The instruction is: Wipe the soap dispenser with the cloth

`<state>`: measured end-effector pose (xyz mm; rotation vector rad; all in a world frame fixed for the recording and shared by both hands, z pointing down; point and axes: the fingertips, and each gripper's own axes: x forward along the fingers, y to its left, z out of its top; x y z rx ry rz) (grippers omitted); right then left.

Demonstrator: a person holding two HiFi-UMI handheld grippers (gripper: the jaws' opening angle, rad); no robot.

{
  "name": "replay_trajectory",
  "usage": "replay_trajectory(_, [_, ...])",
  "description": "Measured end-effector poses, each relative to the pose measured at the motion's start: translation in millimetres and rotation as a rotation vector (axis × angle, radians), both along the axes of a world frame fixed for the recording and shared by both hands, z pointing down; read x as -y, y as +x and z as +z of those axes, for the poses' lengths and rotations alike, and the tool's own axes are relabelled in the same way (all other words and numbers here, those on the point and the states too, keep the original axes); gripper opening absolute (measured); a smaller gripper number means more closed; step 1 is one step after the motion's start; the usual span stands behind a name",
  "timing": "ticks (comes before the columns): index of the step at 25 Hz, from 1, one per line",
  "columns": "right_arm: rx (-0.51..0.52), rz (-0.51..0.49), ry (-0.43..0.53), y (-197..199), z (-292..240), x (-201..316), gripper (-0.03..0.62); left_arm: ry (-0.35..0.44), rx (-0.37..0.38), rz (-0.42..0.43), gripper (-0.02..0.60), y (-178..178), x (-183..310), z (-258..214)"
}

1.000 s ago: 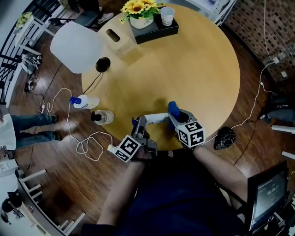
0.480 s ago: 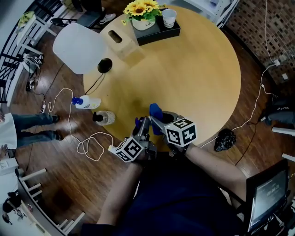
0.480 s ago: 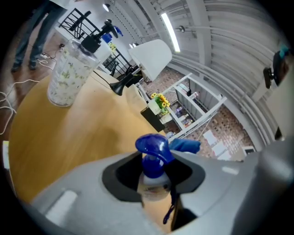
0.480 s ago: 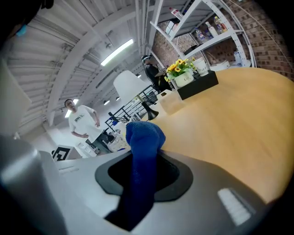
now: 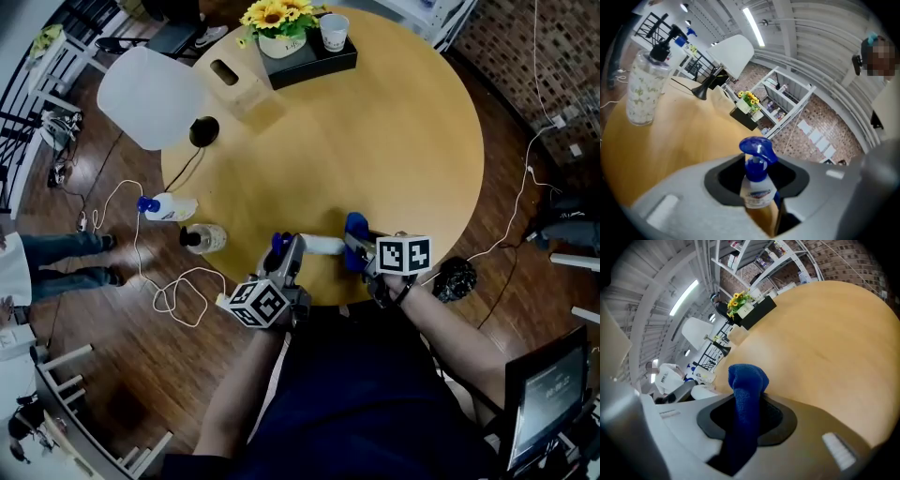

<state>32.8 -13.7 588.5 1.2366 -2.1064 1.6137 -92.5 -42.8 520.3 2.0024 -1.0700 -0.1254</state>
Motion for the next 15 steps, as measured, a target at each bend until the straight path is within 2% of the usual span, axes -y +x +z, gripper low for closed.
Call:
replay_trajectory(2, [0.064,0.003,0.047,-11,-23,13,0.104,0.024,0.025,0.037,0.144,5,-3,-3])
replay_trajectory(5, [0.173,-0.079,0.121,-48,-63,30,0.104,0.058,0.061,0.083,0.144,10,-8,-6])
replay_trajectory(9, [0.229,-0.204,0.117,-84,-74,26,0.104,0.087,0.094,0.122,0.143,14,-14,-8])
replay_trajectory(15, [0.221,-0.16,0.009,-52,-29,8,0.103,0.117,0.13,0.167,0.143,21,-20,-11])
